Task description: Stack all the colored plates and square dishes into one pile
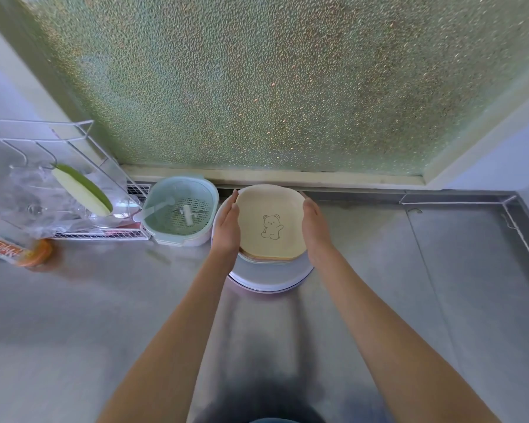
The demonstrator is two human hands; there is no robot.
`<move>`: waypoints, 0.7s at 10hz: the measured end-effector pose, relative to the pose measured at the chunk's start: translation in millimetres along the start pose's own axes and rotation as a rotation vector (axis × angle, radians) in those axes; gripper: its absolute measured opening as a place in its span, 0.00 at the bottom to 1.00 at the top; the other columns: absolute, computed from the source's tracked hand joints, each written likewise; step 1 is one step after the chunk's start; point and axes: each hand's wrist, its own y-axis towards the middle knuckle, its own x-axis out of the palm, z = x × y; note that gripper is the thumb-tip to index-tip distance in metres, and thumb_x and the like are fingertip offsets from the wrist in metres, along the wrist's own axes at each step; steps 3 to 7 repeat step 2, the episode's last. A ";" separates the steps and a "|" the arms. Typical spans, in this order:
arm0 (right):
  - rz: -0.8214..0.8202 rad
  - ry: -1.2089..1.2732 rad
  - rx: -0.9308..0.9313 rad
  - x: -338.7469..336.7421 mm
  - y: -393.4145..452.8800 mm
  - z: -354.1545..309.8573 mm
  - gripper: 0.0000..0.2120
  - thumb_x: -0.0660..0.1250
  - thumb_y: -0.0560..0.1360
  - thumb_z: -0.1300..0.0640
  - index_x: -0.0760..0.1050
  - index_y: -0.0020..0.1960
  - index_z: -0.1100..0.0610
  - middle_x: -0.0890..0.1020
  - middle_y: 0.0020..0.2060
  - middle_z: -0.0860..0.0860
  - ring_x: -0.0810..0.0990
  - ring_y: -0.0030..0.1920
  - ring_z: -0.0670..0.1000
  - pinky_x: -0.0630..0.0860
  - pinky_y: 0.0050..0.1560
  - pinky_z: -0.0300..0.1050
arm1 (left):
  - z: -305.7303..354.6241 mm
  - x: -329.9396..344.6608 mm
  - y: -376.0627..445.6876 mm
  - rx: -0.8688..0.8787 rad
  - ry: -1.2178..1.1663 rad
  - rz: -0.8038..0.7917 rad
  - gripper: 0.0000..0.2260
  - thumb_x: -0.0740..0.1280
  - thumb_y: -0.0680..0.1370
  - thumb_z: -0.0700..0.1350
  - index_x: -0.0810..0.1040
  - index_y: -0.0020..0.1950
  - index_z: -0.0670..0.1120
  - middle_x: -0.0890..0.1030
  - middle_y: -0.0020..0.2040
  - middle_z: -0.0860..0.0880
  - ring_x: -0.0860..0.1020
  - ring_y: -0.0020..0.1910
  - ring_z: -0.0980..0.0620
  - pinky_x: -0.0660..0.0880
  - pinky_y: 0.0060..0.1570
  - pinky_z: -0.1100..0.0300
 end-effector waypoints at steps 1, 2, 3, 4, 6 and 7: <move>0.003 -0.001 -0.038 -0.7 -10.2 7.2 0.20 0.47 0.82 0.55 0.64 0.72 0.51 0.67 0.71 0.46 0.64 0.70 0.45 0.58 0.69 0.41 | -1.0 -1.7 -4.8 0.011 0.015 -0.021 0.19 0.51 0.82 0.46 0.64 0.73 0.54 0.66 0.73 0.54 0.63 0.71 0.57 0.57 0.73 0.54; 0.046 0.053 -0.024 3.4 -10.3 9.5 0.20 0.47 0.82 0.55 0.65 0.72 0.51 0.68 0.70 0.46 0.65 0.69 0.45 0.59 0.70 0.41 | -1.8 -0.8 -2.8 0.011 -0.026 0.004 0.18 0.52 0.82 0.45 0.66 0.72 0.53 0.67 0.72 0.52 0.64 0.72 0.53 0.59 0.73 0.52; 0.046 0.053 -0.024 3.4 -10.3 9.5 0.20 0.47 0.82 0.55 0.65 0.72 0.51 0.68 0.70 0.46 0.65 0.69 0.45 0.59 0.70 0.41 | -1.8 -0.8 -2.8 0.011 -0.026 0.004 0.18 0.52 0.82 0.45 0.66 0.72 0.53 0.67 0.72 0.52 0.64 0.72 0.53 0.59 0.73 0.52; 0.046 0.053 -0.024 3.4 -10.3 9.5 0.20 0.47 0.82 0.55 0.65 0.72 0.51 0.68 0.70 0.46 0.65 0.69 0.45 0.59 0.70 0.41 | -1.8 -0.8 -2.8 0.011 -0.026 0.004 0.18 0.52 0.82 0.45 0.66 0.72 0.53 0.67 0.72 0.52 0.64 0.72 0.53 0.59 0.73 0.52; 0.046 0.053 -0.024 3.4 -10.3 9.5 0.20 0.47 0.82 0.55 0.65 0.72 0.51 0.68 0.70 0.46 0.65 0.69 0.45 0.59 0.70 0.41 | -1.8 -0.8 -2.8 0.011 -0.026 0.004 0.18 0.52 0.82 0.45 0.66 0.72 0.53 0.67 0.72 0.52 0.64 0.72 0.53 0.59 0.73 0.52; 0.046 0.053 -0.024 3.4 -10.3 9.5 0.20 0.47 0.82 0.55 0.65 0.72 0.51 0.68 0.70 0.46 0.65 0.69 0.45 0.59 0.70 0.41 | -1.8 -0.8 -2.8 0.011 -0.026 0.004 0.18 0.52 0.82 0.45 0.66 0.72 0.53 0.67 0.72 0.52 0.64 0.72 0.53 0.59 0.73 0.52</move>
